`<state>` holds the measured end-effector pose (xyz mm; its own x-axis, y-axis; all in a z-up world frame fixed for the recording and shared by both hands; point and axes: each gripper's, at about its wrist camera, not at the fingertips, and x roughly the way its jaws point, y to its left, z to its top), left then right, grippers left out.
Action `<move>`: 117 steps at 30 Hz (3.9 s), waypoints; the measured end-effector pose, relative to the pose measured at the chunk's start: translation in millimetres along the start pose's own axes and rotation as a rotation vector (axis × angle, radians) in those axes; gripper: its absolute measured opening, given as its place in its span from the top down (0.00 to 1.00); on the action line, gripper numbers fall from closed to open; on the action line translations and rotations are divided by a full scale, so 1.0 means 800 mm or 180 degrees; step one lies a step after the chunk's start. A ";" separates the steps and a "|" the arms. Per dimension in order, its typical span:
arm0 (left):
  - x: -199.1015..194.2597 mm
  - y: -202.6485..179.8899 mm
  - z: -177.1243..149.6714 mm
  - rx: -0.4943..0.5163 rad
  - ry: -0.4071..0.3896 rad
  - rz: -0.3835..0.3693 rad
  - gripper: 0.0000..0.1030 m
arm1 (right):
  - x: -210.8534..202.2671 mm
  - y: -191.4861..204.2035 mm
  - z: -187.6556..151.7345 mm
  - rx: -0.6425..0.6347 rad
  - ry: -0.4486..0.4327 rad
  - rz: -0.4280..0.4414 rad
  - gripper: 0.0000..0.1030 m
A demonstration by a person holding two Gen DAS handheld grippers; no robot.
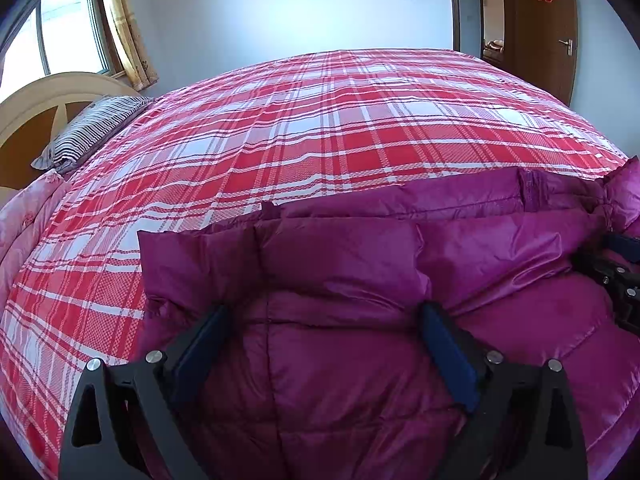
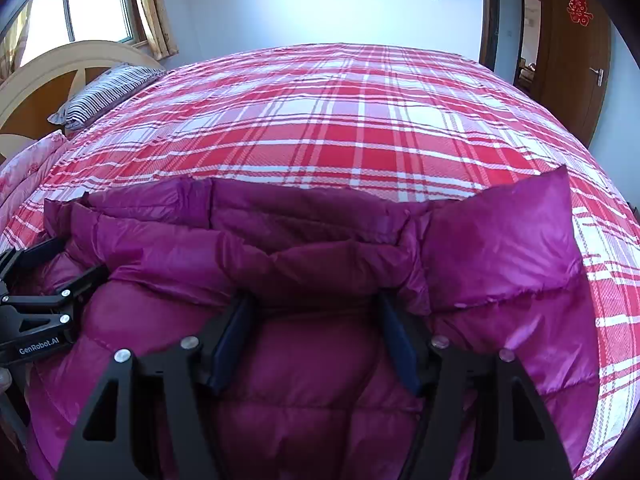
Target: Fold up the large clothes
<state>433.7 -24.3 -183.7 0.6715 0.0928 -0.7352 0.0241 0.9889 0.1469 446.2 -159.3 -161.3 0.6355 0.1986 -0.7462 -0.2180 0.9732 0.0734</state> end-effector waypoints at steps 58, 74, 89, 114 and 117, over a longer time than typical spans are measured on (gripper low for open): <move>-0.082 -0.022 -0.015 0.0029 -0.0170 -0.0083 0.01 | -0.035 0.058 -0.060 -0.0046 -0.0148 0.0138 0.20; -0.040 -0.020 -0.044 -0.0140 -0.0099 -0.0101 0.01 | -0.084 0.054 -0.087 0.0011 -0.0352 0.0113 0.15; -0.184 0.107 -0.132 -0.0588 -0.0444 -0.0320 0.01 | -0.074 0.071 -0.125 -0.0208 -0.0458 -0.0050 0.11; -0.153 0.129 -0.174 -0.1251 -0.0390 -0.1669 0.83 | -0.077 0.072 -0.129 -0.0210 -0.0493 -0.0049 0.10; -0.163 0.125 -0.170 -0.1140 -0.0401 -0.1637 0.84 | -0.081 0.068 -0.119 -0.0087 -0.0323 0.0047 0.09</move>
<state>247.5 78.2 -163.1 0.7225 -0.3970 -0.5661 0.1322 0.8829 -0.4505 322.5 -130.4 -172.2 0.7036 0.2250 -0.6741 -0.2472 0.9668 0.0647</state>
